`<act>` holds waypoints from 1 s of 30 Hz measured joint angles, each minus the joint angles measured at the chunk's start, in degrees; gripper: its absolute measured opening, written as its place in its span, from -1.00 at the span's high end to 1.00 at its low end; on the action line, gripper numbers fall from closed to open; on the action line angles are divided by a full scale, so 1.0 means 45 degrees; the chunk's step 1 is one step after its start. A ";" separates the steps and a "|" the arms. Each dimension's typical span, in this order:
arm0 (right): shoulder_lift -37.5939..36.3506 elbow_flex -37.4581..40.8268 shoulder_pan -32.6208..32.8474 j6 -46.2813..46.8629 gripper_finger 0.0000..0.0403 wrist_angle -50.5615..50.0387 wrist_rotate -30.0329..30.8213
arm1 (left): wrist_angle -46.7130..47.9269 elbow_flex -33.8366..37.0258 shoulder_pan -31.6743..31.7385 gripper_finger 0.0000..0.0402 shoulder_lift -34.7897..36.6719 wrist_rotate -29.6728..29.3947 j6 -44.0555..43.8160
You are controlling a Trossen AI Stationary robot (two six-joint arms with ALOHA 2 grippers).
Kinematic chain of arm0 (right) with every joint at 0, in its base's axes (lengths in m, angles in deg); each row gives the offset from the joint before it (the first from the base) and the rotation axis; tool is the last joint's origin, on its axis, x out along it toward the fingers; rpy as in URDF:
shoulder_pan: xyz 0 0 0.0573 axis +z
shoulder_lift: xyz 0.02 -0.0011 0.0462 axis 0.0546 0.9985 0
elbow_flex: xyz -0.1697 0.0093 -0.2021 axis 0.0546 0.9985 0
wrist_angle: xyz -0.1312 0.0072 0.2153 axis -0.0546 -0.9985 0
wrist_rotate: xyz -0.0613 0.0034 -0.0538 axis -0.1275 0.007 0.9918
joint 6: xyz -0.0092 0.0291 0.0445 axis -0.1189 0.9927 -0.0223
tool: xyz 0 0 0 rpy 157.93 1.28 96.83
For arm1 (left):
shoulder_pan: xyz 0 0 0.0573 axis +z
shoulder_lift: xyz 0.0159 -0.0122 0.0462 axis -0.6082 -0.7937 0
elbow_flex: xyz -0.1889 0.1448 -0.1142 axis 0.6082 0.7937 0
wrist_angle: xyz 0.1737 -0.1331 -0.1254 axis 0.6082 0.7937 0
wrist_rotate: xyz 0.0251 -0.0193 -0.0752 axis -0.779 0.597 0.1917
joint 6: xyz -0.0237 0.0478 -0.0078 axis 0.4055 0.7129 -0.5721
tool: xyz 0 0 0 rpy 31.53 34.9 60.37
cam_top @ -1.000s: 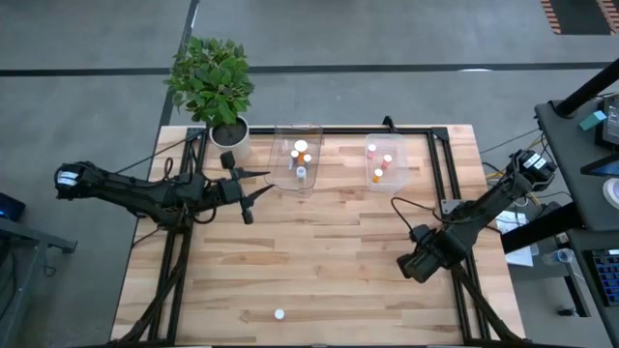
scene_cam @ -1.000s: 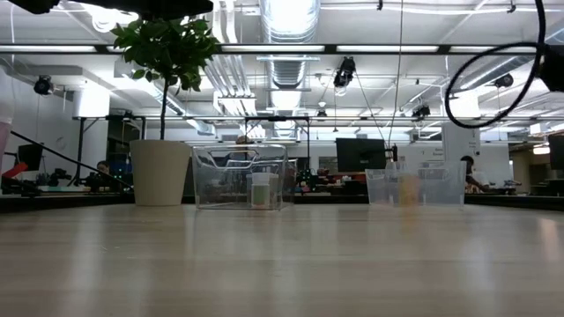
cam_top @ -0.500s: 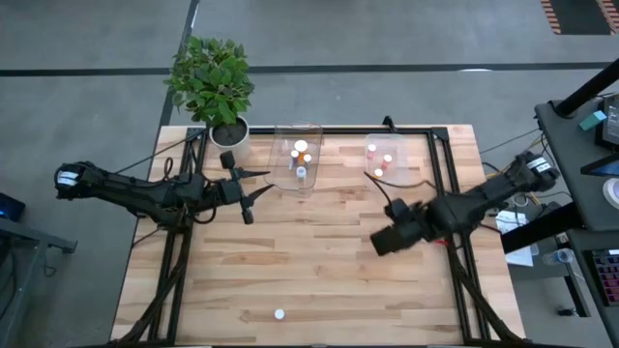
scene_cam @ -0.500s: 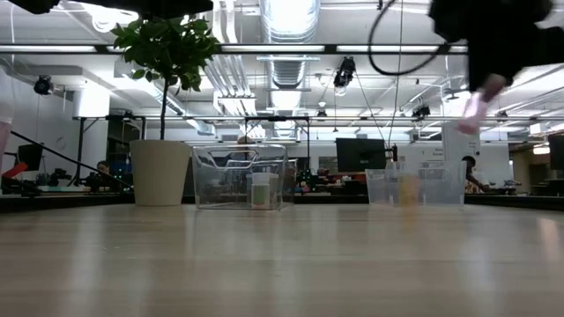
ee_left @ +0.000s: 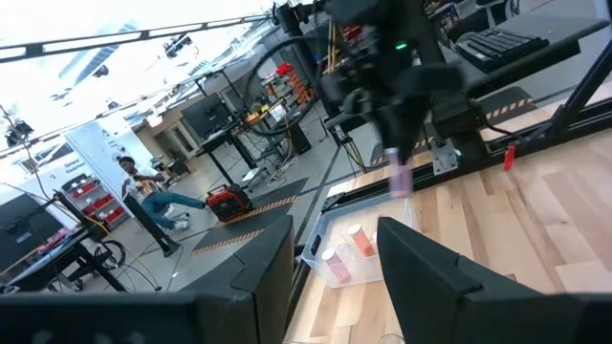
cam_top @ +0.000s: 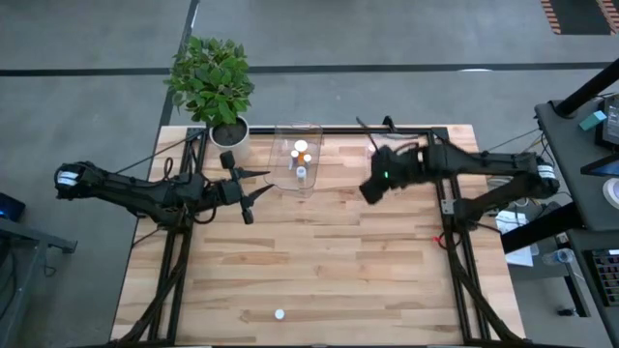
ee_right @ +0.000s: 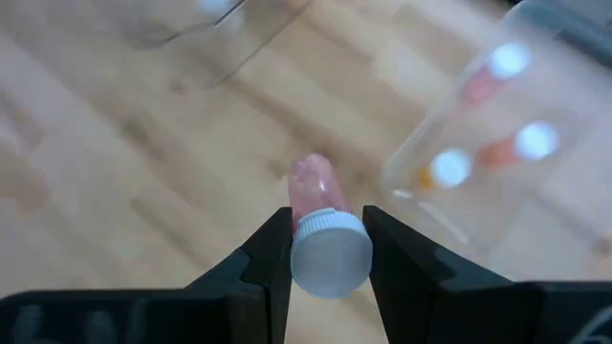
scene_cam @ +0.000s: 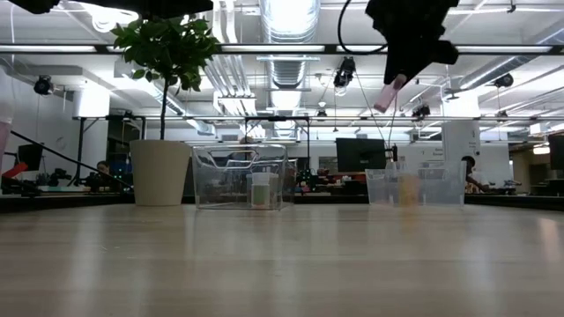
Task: Pick and place medicine bottles into bin by pill shape (circle, oval)
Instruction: Put the pink tablet pill bottle into the right transparent bin
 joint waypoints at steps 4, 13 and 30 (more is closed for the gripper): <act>0.0000 -0.0210 -0.1718 -0.1549 0.47 -0.0049 -0.0027 | 0.0002 0.0000 0.0000 0.32 0.0000 0.0000 0.0000; 0.0025 -0.0474 -0.5376 -0.3784 0.47 -0.0046 -0.0780 | 0.0007 0.0000 0.0000 0.32 0.0000 0.0000 0.0000; 0.3762 -0.1701 -0.9511 -0.7541 0.47 -0.1330 -0.1198 | 0.0039 0.0000 0.0000 0.32 -0.0001 -0.0005 0.0005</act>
